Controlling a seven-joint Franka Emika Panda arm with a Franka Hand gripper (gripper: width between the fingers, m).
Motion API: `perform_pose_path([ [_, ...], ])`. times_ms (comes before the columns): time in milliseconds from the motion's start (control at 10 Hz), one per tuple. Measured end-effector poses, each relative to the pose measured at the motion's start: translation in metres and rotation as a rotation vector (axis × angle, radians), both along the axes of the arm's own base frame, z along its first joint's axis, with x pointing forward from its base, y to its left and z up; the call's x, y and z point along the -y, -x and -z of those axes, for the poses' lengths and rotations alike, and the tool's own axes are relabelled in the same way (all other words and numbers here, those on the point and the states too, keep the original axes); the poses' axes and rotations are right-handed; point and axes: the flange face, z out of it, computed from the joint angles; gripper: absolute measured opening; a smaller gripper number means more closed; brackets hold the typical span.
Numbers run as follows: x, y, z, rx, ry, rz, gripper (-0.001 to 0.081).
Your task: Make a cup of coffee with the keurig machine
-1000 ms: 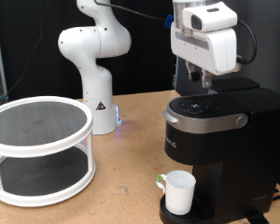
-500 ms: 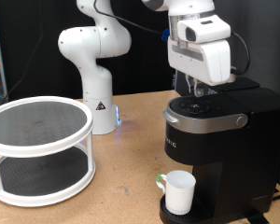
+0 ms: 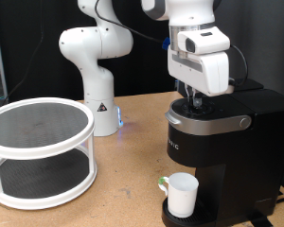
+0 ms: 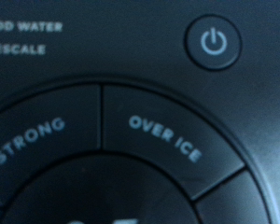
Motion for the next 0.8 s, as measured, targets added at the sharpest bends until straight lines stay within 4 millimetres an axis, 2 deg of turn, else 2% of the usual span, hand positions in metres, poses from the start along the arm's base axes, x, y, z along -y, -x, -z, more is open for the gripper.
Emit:
perform_pose_path([
  [800, -0.0005, -0.0059, 0.0049, -0.071, -0.001, 0.062, 0.0002],
])
